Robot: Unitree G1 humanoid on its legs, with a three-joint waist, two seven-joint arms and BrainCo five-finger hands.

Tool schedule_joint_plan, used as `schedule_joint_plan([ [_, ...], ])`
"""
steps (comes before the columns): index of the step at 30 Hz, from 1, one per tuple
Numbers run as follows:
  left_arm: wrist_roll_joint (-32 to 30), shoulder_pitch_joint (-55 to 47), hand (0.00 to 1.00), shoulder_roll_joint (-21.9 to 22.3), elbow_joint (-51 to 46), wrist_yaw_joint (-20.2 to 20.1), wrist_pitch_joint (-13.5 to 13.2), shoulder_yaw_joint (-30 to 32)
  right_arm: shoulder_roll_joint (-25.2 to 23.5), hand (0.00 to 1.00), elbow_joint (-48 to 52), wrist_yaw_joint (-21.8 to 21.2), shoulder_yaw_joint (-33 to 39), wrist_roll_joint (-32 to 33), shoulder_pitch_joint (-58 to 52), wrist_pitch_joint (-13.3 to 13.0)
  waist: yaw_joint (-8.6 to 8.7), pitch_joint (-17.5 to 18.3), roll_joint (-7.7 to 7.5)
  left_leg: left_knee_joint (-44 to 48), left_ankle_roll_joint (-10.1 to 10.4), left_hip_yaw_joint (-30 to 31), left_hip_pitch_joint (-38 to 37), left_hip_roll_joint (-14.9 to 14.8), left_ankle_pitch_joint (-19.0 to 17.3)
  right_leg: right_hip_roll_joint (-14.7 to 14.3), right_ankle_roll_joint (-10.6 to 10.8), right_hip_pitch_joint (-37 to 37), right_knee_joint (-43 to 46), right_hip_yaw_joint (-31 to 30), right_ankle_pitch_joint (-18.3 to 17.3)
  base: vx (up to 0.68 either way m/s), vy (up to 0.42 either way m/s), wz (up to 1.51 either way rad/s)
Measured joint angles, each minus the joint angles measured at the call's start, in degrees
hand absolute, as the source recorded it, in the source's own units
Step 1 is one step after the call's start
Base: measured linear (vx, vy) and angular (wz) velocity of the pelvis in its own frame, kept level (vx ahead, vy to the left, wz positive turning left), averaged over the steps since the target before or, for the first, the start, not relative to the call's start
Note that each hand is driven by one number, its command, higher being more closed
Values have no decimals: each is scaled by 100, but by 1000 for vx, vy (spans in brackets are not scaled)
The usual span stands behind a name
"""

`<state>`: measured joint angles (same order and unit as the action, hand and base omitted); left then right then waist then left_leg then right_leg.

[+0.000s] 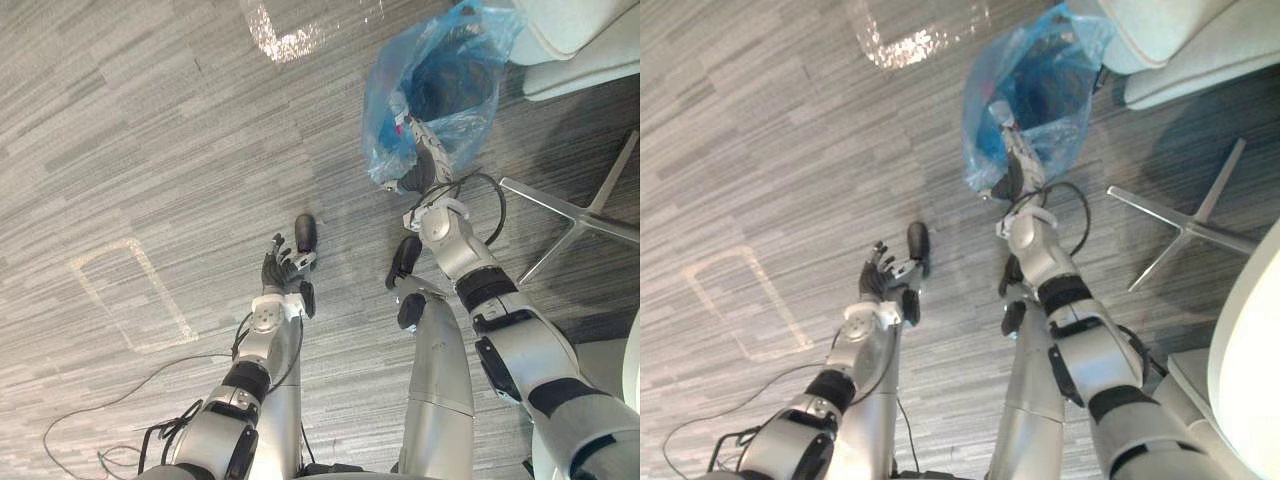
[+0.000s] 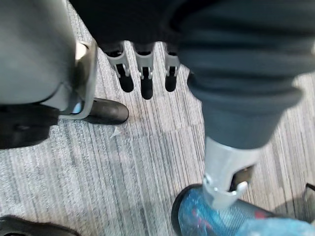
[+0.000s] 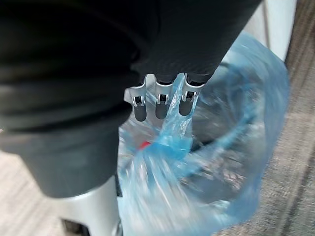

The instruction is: Gather rubbish on tea table into small bin, then transfer packed bag to large trash can.

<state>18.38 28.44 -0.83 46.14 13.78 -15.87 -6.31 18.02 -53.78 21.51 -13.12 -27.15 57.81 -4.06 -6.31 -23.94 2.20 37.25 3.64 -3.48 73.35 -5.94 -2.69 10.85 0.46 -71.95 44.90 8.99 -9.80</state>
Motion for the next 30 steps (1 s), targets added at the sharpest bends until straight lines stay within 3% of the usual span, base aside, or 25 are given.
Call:
schedule_joint_plan([
  [5,95,63,0,-3,-164,3,-11,26,6,0,-357,-34,53,-216,114,99,21,0,0,2,42,165,250,78,32,46,13,-235,194,64,-160,-27,-7,19],
  [6,95,97,0,-4,-167,4,-11,27,-1,100,-358,-39,44,-218,124,115,18,-7,-2,-3,48,174,285,80,40,48,10,-273,221,73,-166,-20,-6,6],
  [15,94,143,0,12,-232,6,-6,27,-56,100,-397,-90,-112,-401,124,115,25,-7,-2,183,89,268,382,74,53,41,7,-316,389,122,-256,-8,0,3],
  [21,93,142,0,7,-284,10,0,62,-171,100,-393,-132,-104,-119,0,113,26,-7,-2,200,88,285,395,52,39,16,82,-316,388,118,-304,-42,8,-2],
  [30,92,126,0,-57,-254,9,34,94,-230,100,200,-104,-105,257,-164,37,60,-50,-78,362,99,271,255,-61,45,-80,-41,-161,408,107,-216,-41,2,-7],
])
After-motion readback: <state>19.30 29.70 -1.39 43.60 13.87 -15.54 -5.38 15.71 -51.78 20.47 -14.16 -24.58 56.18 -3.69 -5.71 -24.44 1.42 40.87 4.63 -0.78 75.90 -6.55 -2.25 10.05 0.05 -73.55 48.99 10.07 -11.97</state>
